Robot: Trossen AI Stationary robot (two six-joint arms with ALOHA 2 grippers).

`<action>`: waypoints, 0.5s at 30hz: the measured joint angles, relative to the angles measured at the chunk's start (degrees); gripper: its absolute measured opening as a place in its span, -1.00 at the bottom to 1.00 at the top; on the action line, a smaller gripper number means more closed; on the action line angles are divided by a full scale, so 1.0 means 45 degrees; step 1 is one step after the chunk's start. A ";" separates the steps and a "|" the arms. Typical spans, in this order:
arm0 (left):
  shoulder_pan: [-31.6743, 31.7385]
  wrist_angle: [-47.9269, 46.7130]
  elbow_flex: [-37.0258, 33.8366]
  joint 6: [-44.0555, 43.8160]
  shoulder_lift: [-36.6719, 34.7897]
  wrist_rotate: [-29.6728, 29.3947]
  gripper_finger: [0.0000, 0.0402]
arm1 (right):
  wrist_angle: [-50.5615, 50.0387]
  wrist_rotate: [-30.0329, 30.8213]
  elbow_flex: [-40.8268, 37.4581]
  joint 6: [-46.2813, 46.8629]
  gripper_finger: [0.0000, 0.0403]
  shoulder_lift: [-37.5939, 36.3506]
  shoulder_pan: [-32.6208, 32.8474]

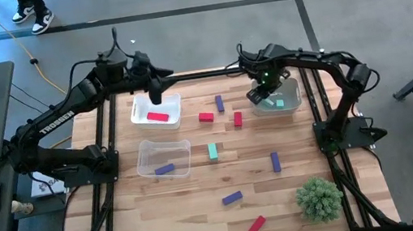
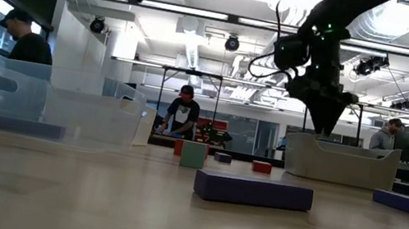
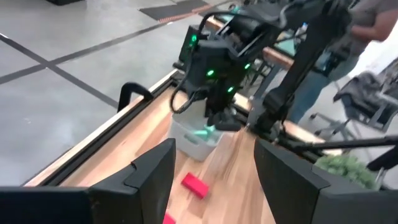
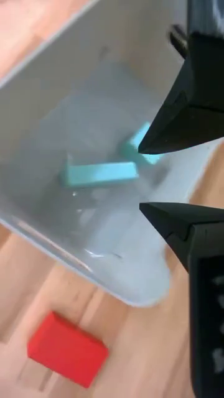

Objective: Sort & place blocks by color
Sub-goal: Put the purple block into the transparent bin

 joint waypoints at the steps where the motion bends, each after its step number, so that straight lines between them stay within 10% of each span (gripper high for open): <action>1: 0.0004 -0.0109 0.0000 0.0203 0.0000 -0.0004 0.04 | -0.0083 0.0000 0.0025 0.0282 -0.38 -0.0100 0.0146; 15: 0.0004 -0.0585 0.0000 0.1195 0.0000 -0.0004 0.04 | -0.0251 -0.0259 0.0045 0.4969 -0.38 -0.1503 0.2407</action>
